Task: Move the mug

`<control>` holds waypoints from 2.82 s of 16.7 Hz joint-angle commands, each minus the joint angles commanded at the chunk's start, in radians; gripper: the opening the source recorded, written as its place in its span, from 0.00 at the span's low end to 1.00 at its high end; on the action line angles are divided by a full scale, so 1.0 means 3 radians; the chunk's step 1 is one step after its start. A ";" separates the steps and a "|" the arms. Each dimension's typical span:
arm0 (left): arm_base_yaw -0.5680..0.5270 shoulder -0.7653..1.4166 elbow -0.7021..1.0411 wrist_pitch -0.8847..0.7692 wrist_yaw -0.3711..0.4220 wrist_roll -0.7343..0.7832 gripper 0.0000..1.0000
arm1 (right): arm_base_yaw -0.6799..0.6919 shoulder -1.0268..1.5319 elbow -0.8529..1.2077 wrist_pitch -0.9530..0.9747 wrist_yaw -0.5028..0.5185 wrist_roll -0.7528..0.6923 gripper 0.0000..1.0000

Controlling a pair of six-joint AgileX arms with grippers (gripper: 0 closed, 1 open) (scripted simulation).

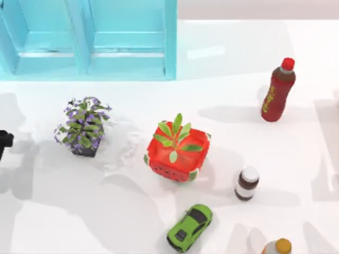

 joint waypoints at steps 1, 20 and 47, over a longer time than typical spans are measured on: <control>0.0000 0.0000 0.0000 0.0000 0.0000 0.0000 0.47 | 0.0000 0.0000 0.0000 0.0000 0.0000 0.0000 1.00; 0.0201 0.0135 0.0246 -0.0193 0.0001 0.0224 0.00 | 0.0000 0.0000 0.0000 0.0000 0.0000 0.0000 1.00; 0.1487 0.0943 0.1417 -0.0489 0.0017 0.1501 0.00 | 0.0000 0.0000 0.0000 0.0000 0.0000 0.0000 1.00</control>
